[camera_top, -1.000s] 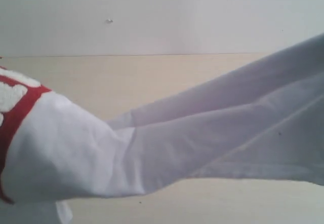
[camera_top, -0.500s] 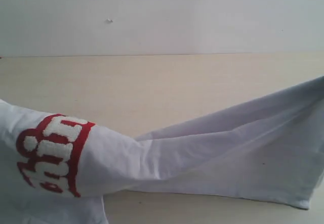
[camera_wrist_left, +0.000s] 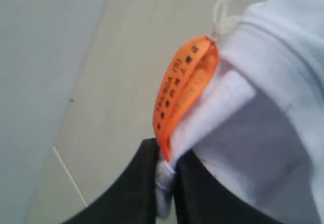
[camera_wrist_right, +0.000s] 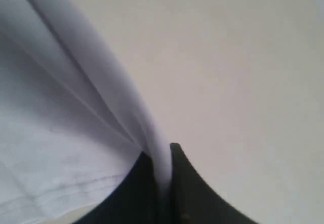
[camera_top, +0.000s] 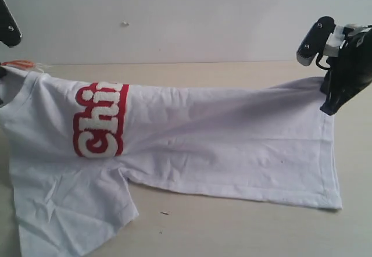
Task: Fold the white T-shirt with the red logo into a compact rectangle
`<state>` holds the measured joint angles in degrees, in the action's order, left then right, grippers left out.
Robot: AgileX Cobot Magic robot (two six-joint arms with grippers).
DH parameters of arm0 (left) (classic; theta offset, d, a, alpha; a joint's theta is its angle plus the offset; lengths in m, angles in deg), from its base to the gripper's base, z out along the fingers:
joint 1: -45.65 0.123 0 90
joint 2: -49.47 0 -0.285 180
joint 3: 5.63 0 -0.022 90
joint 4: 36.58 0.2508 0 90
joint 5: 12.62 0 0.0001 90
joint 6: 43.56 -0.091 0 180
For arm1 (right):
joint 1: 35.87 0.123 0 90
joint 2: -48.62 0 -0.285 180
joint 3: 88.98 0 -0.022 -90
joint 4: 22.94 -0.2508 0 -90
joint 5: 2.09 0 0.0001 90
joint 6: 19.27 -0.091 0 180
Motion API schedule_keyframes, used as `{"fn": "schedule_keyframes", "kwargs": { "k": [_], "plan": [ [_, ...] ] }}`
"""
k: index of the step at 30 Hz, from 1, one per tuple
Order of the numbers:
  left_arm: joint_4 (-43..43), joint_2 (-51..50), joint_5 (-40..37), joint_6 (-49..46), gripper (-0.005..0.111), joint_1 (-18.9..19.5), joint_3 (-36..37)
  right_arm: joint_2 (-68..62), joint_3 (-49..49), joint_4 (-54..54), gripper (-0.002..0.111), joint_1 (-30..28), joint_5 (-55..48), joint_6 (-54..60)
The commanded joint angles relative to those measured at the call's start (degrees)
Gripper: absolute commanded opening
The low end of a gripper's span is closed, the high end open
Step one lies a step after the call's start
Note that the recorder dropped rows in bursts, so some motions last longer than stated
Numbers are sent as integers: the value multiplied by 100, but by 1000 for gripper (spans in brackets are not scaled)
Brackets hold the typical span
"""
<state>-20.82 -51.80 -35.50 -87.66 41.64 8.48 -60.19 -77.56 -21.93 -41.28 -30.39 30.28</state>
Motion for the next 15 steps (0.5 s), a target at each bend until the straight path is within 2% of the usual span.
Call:
{"fn": "schedule_keyframes", "kwargs": {
  "k": [1,10,14,15],
  "plan": [
    [271,-284,1468,236,0,100,-19,-179,-75,188,0,2,1383,30],
    [351,-1161,1965,239,0,124,-19,-905,-75,256,0,2,1756,583],
    [363,-986,1699,89,0,124,-19,-724,-85,236,0,2,1680,560],
    [372,-781,1360,79,0,124,-19,-538,-85,236,0,2,1414,530]
  ]
}}
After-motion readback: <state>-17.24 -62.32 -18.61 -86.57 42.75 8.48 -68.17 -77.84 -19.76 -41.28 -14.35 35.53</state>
